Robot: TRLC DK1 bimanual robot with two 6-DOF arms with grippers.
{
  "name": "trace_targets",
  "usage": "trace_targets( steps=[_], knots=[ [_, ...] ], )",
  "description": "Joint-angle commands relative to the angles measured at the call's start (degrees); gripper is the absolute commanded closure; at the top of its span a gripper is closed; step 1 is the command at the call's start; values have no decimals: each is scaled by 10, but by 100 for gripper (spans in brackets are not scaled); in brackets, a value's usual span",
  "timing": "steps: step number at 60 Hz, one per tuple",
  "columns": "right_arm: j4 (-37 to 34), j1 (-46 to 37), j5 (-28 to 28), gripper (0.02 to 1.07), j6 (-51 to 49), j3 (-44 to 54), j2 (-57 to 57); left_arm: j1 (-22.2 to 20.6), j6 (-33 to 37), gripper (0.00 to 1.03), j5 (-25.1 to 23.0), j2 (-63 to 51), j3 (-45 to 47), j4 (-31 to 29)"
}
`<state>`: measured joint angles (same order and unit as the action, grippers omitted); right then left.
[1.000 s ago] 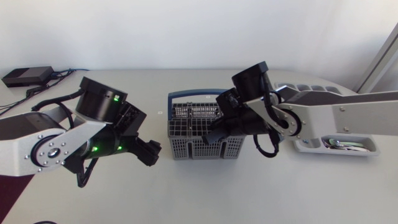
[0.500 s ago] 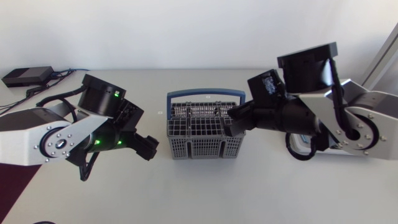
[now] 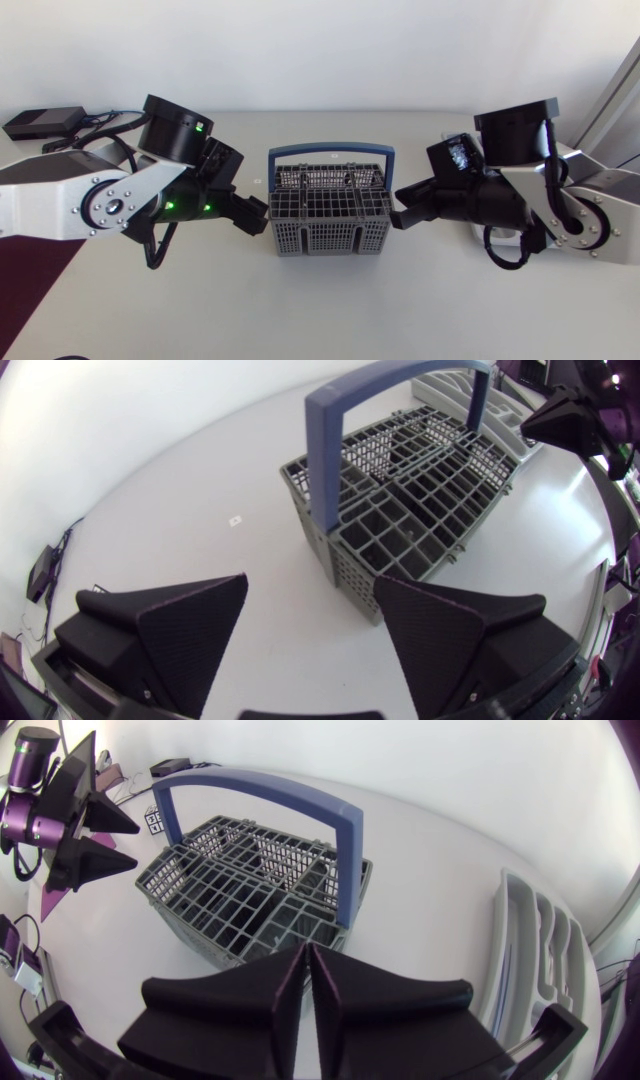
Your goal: Transfer all utensils from the basket to the drawer tray.
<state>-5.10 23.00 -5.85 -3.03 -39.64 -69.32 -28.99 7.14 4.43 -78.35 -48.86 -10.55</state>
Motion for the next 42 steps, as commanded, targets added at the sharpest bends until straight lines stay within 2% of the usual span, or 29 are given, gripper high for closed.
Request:
trace_targets(
  steps=[1, 6, 9, 16, 42],
  knots=[
    [6, -8, -3, 95, -8, 17, 4, -4, -12, 43, -23, -10, -12, 4],
    [7, -13, -3, 95, -12, 16, 2, -5, -11, 59, -51, -8, -12, 8],
    [8, -17, -4, 95, -12, 14, 0, -8, -10, 62, -54, -7, -11, 13],
    [14, -24, -7, 95, -12, 13, -11, -12, -8, 62, -54, -37, -12, 41],
    [27, -58, -19, 95, -21, 6, -69, 17, -6, 62, -53, -57, -13, 51]
  ],
)
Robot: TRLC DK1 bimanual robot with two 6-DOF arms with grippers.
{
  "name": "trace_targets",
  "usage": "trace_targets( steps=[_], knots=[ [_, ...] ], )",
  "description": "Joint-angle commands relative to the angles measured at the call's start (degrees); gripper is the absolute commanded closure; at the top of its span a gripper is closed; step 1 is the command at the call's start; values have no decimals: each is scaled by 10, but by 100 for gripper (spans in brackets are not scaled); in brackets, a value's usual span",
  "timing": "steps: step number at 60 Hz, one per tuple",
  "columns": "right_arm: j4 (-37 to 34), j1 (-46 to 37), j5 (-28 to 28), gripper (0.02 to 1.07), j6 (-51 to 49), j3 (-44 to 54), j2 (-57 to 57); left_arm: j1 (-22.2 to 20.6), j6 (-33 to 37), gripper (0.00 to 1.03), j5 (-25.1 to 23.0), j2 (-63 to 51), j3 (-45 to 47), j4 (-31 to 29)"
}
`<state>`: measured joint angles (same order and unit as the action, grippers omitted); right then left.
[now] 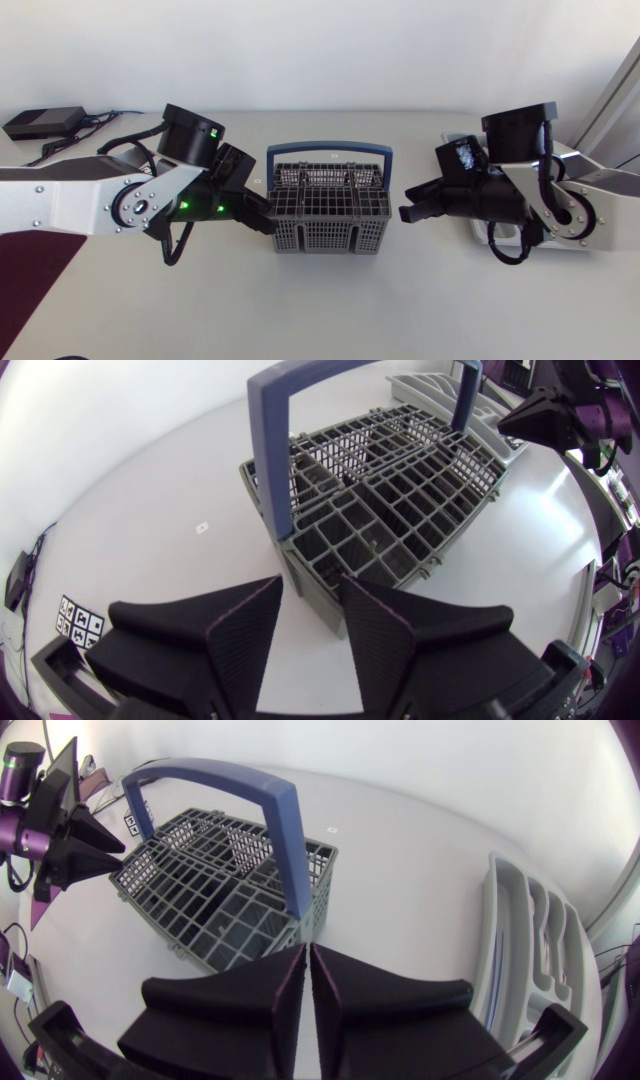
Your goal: Transfer all utensils from the basket to the drawer tray.
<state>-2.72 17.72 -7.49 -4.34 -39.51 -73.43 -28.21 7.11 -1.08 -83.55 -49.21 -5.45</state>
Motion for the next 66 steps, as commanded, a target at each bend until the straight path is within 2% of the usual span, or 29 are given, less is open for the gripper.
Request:
trace_targets(
  steps=[1, 21, 45, 66],
  knots=[
    [3, -5, -2, 95, -8, 4, -35, 10, -6, 62, 2, -3, -9, -1],
    [23, 25, 3, 95, 5, -20, -89, 17, -6, 60, -1, 55, 20, -3],
    [24, 47, 18, 95, 14, -46, -117, 62, 16, 60, -8, 41, 47, -4],
    [23, 48, 21, 95, 14, -44, -112, 30, 12, 60, -11, 4, 33, 3]
  ],
)
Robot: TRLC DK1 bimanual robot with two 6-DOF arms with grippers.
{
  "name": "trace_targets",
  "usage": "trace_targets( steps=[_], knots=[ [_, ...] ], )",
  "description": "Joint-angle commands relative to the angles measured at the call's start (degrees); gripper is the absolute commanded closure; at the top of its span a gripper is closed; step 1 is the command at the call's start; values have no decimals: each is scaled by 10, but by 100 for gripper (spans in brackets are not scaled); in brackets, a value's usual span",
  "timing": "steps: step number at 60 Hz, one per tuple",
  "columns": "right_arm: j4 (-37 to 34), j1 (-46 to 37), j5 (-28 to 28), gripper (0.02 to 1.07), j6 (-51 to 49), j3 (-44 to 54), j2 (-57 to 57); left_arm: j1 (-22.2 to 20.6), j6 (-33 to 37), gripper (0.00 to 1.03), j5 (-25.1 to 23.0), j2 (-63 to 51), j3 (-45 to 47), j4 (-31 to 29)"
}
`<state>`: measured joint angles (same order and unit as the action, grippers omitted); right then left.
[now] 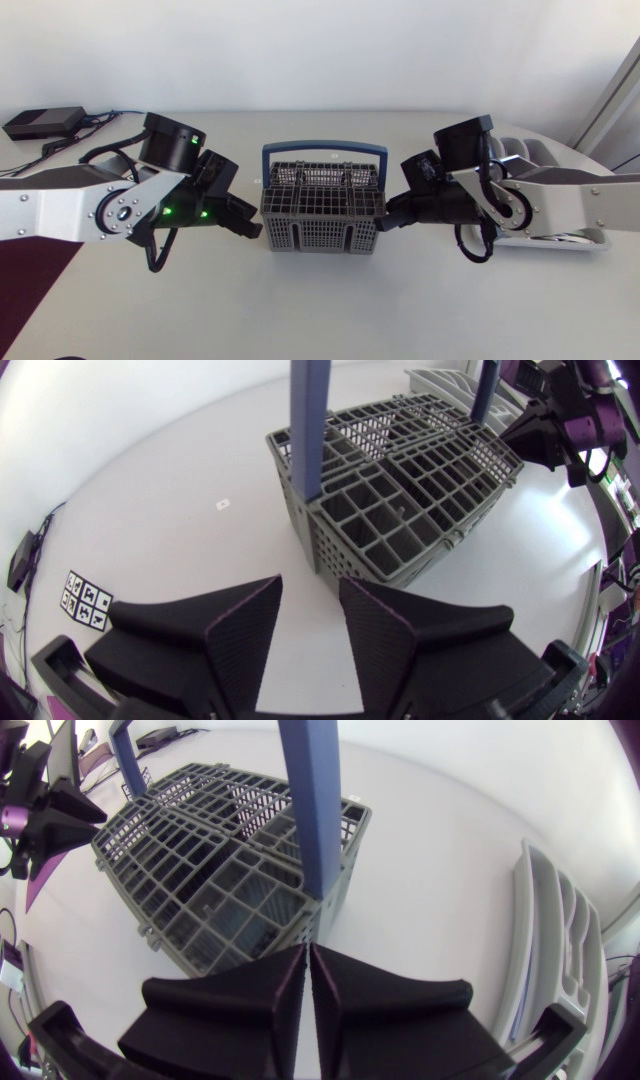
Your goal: Transfer all utensils from the basket to the drawer tray.
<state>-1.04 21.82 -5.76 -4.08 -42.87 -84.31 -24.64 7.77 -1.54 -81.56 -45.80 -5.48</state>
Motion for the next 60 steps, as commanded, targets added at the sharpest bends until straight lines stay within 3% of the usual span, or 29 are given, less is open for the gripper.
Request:
trace_targets(
  steps=[1, 34, 43, 55, 60],
  knots=[
    [7, 7, 5, 95, 11, -11, -3, -6, 6, 60, -7, -17, -2, 3],
    [6, 8, 15, 94, 10, 8, 11, 14, 11, 59, -6, 7, 15, -2],
    [-2, -10, 22, 69, 4, 31, 51, 40, 20, 50, -6, 48, 29, -17],
    [-29, -35, 34, 21, -20, 66, 116, 79, 30, 10, -7, 135, 59, -38],
    [-40, -44, 40, 12, -26, 75, 144, 96, 31, 5, -15, 164, 68, -42]
  ],
)
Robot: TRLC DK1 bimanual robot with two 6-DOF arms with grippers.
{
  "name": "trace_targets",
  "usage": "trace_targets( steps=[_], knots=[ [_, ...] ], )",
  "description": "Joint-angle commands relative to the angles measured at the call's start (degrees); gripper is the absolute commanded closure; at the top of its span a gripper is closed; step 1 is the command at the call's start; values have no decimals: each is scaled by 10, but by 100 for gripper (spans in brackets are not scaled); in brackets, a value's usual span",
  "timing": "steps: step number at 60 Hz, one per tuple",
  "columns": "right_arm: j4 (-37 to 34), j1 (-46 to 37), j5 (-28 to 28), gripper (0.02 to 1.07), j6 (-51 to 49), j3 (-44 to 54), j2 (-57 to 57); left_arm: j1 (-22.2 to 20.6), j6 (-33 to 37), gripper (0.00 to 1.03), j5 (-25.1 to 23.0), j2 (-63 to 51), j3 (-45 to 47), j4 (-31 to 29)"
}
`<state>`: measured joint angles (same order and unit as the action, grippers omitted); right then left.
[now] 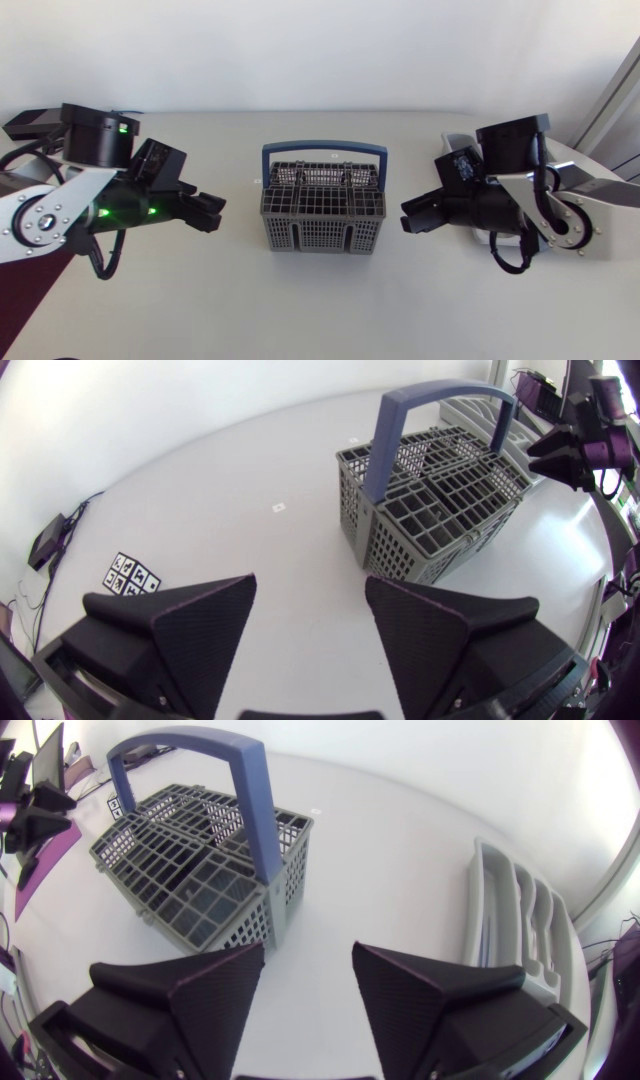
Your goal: Transfer all utensils from the basket to the drawer tray.
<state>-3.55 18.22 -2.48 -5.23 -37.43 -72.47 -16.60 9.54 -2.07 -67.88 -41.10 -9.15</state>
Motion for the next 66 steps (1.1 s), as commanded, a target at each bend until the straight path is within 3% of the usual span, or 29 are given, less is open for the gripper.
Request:
trace_targets(
  steps=[1, 19, 28, 52, 66],
  knots=[
    [-16, -11, 8, 11, -16, 22, 31, 18, 14, 5, -12, 33, 23, -5],
    [-30, -63, 8, 8, -47, 63, 154, 75, 32, 5, -12, 111, 37, -49],
    [-30, -85, 8, 8, -58, 90, 215, 78, 42, 5, -11, 175, 58, -60],
    [-7, -147, 14, 7, -87, 180, 377, 79, 50, 5, -26, 314, 148, -43],
    [2, -176, 16, 7, -95, 221, 443, 125, 39, 5, -26, 394, 210, -13]
  ],
)
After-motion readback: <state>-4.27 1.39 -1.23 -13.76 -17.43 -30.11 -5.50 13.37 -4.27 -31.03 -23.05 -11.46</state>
